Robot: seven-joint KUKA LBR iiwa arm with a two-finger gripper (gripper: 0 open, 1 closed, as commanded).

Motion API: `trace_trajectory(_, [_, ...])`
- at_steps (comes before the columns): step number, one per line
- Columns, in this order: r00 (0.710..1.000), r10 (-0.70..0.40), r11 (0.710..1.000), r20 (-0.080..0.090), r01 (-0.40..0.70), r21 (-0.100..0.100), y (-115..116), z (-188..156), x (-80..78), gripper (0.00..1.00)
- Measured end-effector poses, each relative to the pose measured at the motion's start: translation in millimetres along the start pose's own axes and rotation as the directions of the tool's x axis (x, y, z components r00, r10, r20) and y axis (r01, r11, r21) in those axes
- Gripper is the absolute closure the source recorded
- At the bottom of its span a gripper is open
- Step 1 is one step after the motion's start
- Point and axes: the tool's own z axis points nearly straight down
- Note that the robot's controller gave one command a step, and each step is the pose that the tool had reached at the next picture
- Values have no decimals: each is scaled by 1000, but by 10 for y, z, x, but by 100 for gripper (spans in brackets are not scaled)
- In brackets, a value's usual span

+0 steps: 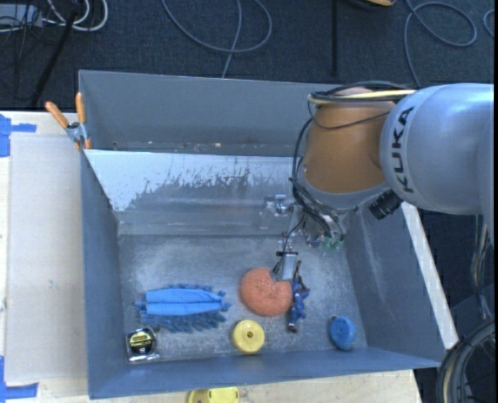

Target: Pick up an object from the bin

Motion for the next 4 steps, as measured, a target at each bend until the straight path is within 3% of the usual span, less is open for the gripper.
trace_trajectory(1, [1000, 1, 1000, 8, -1, 0, -1, -47, -18, 0])
trace_trajectory(2, [998, 59, 998, 11, -59, -1, -67, 676, 451, 0])
trace_trajectory(3, [990, 143, 990, 4, -143, -1, -112, 552, 520, 0])
trace_trajectory(4, [987, 158, 987, 12, -158, -2, -92, 205, 499, 0])
